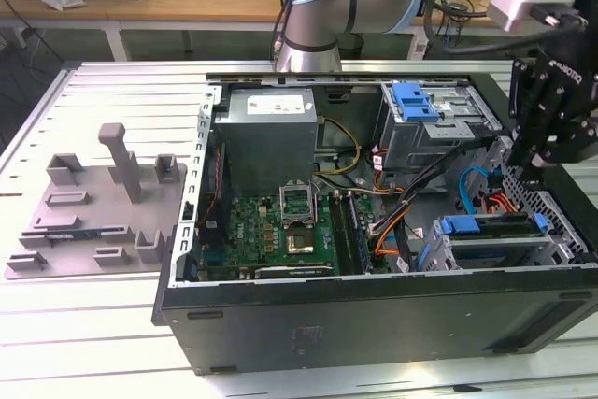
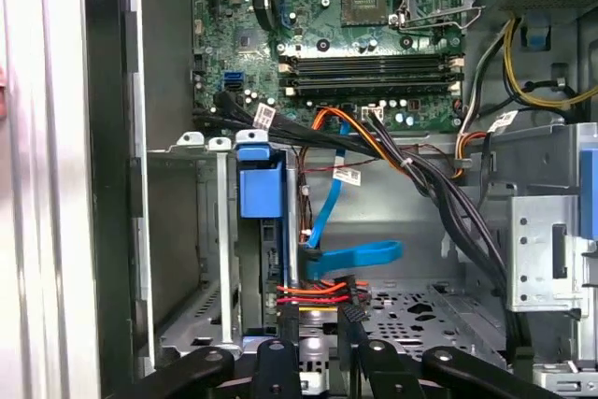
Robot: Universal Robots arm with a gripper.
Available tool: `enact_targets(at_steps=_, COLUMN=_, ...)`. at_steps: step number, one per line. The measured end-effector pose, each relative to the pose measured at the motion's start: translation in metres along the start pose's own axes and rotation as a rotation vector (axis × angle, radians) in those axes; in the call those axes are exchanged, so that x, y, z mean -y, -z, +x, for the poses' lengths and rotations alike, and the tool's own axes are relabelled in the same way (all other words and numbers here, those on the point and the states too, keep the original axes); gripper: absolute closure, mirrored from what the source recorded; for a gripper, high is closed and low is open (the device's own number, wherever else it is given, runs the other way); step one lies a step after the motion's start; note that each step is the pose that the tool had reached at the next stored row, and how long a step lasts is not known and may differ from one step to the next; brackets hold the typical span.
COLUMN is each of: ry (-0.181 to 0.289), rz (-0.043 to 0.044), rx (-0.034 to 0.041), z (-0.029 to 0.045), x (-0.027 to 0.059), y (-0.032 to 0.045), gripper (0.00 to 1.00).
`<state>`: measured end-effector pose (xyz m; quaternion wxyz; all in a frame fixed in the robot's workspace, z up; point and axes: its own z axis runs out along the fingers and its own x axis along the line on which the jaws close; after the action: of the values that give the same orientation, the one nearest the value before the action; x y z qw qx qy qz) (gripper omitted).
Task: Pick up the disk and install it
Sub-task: 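Insert the second disk wire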
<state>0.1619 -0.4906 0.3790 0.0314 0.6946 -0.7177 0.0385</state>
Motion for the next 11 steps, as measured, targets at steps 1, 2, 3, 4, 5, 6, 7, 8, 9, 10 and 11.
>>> enact_targets(at_steps=1, ry=0.0, rz=0.0004, rx=-0.0117, z=-0.002, x=-0.0001, y=0.0001, gripper=0.69)
enact_targets(at_steps=2, ry=0.0, rz=0.001, rx=-0.0288, z=-0.0043, x=-0.0001, y=0.0004, gripper=0.69)
enact_targets(at_steps=3, ry=0.001, rz=0.0017, rx=-0.0519, z=-0.0075, x=-0.0002, y=0.0007, gripper=0.69)
enact_targets(at_steps=4, ry=0.001, rz=0.0023, rx=-0.0678, z=-0.0105, x=-0.0003, y=0.001, gripper=0.69)
enact_targets(at_steps=5, ry=0.001, rz=0.0026, rx=-0.0779, z=-0.0135, x=-0.0004, y=0.0013, gripper=0.69)
enact_targets(at_steps=6, ry=0.001, rz=0.003, rx=-0.0885, z=-0.0176, x=-0.0005, y=0.0017, gripper=0.69)
enact_targets(at_steps=7, ry=0.001, rz=0.0032, rx=-0.0964, z=-0.0204, x=-0.0007, y=0.0021, gripper=0.69)
enact_targets(at_steps=8, ry=0.001, rz=0.0035, rx=-0.1042, z=-0.0229, x=-0.0008, y=0.0022, gripper=0.69)
enact_targets(at_steps=9, ry=0.001, rz=0.0039, rx=-0.1141, z=-0.0249, x=-0.0012, y=0.0023, gripper=0.69)
enact_targets(at_steps=10, ry=0.002, rz=0.0042, rx=-0.123, z=-0.026, x=-0.0017, y=0.0025, gripper=0.69)
enact_targets(at_steps=11, ry=0.002, rz=0.0044, rx=-0.1302, z=-0.0266, x=-0.0026, y=0.0025, gripper=0.69)
